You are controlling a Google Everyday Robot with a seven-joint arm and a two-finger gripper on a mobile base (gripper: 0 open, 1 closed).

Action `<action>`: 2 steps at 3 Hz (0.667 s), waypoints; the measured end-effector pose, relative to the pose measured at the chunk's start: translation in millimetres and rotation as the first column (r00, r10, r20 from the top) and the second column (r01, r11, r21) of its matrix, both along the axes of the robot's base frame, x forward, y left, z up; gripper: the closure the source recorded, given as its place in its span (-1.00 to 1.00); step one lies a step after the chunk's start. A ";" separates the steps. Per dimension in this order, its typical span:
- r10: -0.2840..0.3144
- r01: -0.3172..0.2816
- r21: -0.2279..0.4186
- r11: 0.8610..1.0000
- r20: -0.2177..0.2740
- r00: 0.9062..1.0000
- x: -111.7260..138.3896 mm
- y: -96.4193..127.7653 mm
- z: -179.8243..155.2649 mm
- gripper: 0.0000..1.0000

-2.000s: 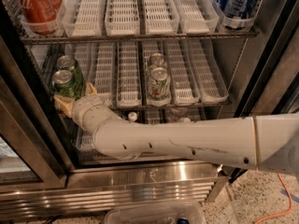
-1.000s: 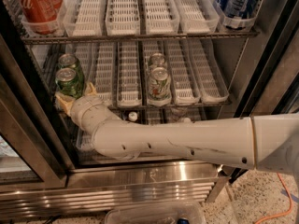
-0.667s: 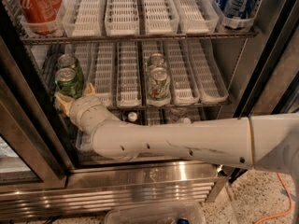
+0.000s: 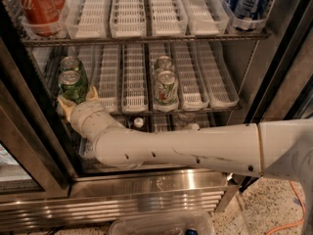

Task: Pick green can from middle shelf of fridge

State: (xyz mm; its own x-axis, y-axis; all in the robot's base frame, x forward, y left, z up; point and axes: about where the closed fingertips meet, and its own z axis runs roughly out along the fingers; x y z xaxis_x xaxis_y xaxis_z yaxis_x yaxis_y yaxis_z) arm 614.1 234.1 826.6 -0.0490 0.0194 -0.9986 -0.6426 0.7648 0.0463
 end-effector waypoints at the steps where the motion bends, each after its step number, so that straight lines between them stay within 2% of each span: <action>1: 0.016 -0.016 0.023 1.000 0.028 0.999 -3.1 7.4 10.6 1.00; 2: 0.036 -0.039 0.045 0.998 0.066 0.997 -10.5 13.9 27.6 1.00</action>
Offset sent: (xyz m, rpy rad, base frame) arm -0.0196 0.0199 0.0470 0.0728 -0.1110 0.0610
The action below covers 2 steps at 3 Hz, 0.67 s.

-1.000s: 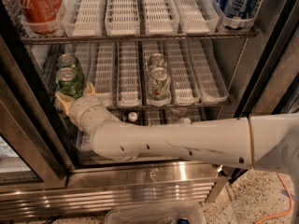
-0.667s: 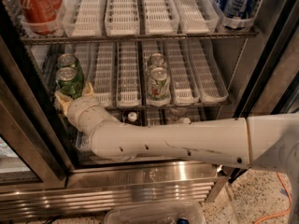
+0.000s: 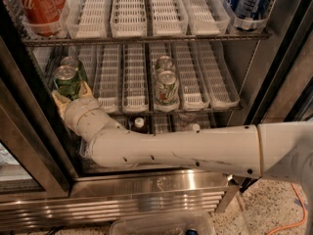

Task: Pick green can from middle shelf of fridge

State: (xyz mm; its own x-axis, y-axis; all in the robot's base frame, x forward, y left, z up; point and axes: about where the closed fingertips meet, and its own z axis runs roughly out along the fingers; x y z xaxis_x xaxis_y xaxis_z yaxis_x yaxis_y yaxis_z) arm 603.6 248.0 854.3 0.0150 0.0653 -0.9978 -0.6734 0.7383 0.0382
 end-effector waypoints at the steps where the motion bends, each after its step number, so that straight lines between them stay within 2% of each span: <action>1: 0.016 -0.016 0.015 1.000 0.032 0.999 -6.8 3.1 14.8 1.00; 2: 0.030 -0.031 0.003 1.000 0.058 0.998 -13.7 1.5 25.9 1.00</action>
Offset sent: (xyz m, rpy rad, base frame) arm -0.0221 -0.0015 0.0383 -0.0102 -0.0888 0.0476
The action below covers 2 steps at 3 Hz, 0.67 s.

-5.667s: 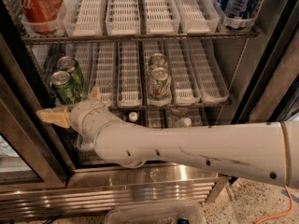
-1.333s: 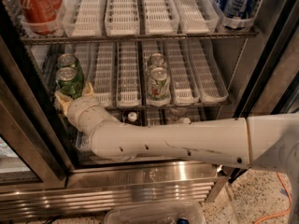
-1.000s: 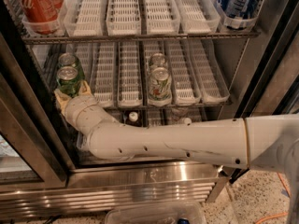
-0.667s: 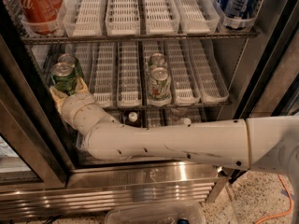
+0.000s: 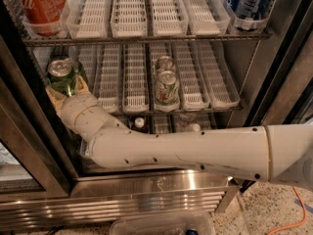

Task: Pick green can from middle shelf of fridge

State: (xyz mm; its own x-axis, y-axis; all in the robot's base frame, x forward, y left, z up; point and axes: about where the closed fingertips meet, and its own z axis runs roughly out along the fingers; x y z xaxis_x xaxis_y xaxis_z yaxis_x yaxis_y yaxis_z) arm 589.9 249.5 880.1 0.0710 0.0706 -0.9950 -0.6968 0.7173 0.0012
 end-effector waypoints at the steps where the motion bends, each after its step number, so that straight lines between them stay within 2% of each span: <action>1: -0.003 0.003 -0.033 0.999 0.008 1.000 -6.8 -10.1 3.9 1.00; 2: -0.024 0.025 -0.067 0.997 0.016 1.000 -14.8 -23.0 6.1 1.00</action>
Offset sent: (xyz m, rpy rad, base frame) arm -0.0243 -0.0408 0.0072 -0.1094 -0.0193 -0.0542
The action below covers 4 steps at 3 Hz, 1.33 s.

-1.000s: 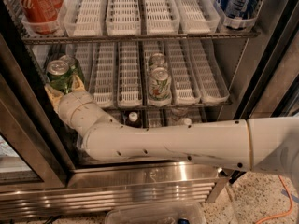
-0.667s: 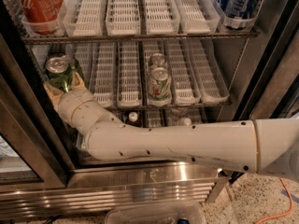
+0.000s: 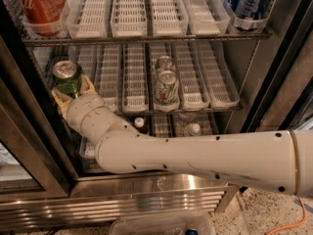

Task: Pick green can from middle shelf of fridge

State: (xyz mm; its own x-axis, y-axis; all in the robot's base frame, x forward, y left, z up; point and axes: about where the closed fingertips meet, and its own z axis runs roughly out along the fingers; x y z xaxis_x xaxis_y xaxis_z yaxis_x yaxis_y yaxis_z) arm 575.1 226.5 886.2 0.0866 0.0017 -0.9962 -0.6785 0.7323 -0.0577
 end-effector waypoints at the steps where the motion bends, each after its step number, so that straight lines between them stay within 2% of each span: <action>1: -0.011 0.011 -0.037 0.999 0.003 1.000 -6.6 -10.2 2.1 1.00; 4: -0.030 0.027 -0.152 0.988 -0.020 0.999 -35.3 -47.2 16.2 1.00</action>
Offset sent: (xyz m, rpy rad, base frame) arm -0.0277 -0.0353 0.0074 -0.1285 0.0145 -0.0143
